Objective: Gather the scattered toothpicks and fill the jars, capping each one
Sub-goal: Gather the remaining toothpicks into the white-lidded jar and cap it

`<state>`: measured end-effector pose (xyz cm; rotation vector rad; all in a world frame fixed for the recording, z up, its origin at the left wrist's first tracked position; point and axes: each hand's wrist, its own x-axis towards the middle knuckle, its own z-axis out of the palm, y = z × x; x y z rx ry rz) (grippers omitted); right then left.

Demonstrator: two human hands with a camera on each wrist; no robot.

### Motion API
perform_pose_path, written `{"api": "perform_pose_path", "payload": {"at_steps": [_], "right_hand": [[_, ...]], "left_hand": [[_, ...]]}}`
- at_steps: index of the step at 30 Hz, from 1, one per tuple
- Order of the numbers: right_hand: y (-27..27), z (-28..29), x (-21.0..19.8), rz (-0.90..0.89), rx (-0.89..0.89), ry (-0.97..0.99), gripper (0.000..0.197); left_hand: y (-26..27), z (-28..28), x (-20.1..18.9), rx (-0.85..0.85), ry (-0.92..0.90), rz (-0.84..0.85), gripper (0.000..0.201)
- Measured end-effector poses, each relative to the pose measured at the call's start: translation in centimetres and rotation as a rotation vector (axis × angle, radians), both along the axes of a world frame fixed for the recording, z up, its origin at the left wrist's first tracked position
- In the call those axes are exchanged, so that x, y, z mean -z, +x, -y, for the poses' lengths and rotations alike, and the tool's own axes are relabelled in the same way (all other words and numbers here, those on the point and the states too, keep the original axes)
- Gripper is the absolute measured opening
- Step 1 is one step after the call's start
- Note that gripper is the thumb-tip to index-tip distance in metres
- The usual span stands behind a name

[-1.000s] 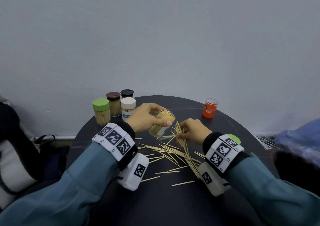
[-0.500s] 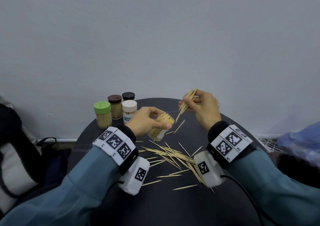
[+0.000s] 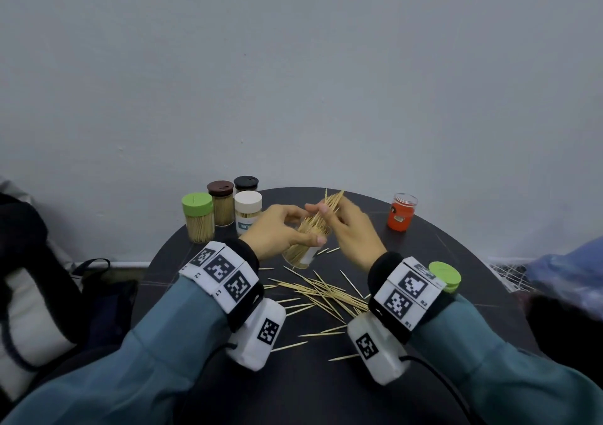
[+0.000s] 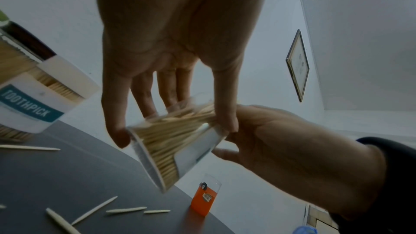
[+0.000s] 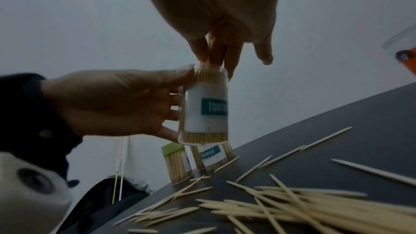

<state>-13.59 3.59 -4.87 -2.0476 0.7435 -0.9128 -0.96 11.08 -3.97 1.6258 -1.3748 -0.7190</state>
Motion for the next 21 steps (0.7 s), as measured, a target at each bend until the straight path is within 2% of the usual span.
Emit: {"api": "perform_pose_path", "payload": {"at_steps": [4,9,13,16,21], "right_hand": [[0.37,-0.29,0.70,-0.018,-0.064,0.094,0.028],[0.43,-0.49,0.26,0.173,-0.084,0.164,0.015],[0.41,-0.47,0.76,0.140,-0.099,0.142,0.007],[0.36,-0.74,1.07,0.113,-0.117,0.064,0.016],[0.46,-0.70,0.72,0.126,-0.090,0.039,0.014]], "left_hand": [[0.02,0.04,0.13,0.012,0.009,0.010,0.047],[-0.09,-0.03,0.17,0.032,0.029,0.003,0.044],[-0.04,-0.03,0.20,0.031,0.029,0.000,0.042],[0.11,-0.05,0.24,0.037,0.033,-0.009,0.041],[0.06,-0.02,0.16,0.029,0.014,-0.050,0.041]]}}
